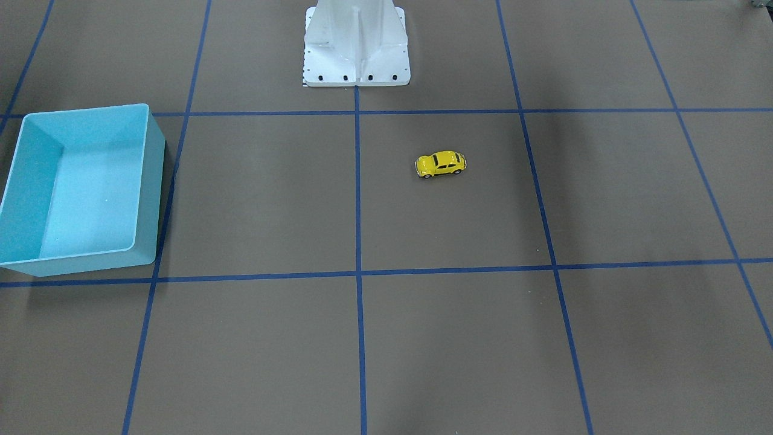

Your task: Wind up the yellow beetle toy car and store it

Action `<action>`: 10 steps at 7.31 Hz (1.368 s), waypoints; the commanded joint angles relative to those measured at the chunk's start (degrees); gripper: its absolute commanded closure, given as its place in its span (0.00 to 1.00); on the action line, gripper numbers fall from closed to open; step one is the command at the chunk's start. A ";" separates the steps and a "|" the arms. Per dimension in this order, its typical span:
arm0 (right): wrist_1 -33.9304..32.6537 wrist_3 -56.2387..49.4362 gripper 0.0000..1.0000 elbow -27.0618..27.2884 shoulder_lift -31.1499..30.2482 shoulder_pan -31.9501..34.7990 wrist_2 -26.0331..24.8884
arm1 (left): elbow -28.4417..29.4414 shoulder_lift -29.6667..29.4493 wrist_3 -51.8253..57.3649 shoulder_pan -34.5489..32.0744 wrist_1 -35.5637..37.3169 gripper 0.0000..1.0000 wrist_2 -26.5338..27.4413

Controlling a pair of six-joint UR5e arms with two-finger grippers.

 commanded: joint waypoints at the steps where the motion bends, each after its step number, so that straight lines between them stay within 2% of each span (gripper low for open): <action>1: 0.00 0.00 0.00 -0.07 0.40 0.00 0.01 | -0.10 -0.05 -0.01 0.02 0.07 0.00 0.14; 5: 0.00 0.00 0.00 -0.33 0.31 0.00 -0.07 | -4.65 0.05 0.08 0.80 0.08 0.00 0.05; 6: 0.00 0.00 0.00 -0.42 0.40 -0.09 -0.07 | -7.89 -0.05 0.08 3.94 0.07 0.00 -0.12; 7: 0.00 0.09 0.00 -0.42 0.05 -0.18 -0.33 | -10.79 -1.35 -0.09 9.80 0.07 0.00 0.22; 10: -0.09 0.00 0.00 -0.68 -0.21 -0.44 -0.95 | -12.31 -12.49 -0.18 22.74 0.34 0.00 0.40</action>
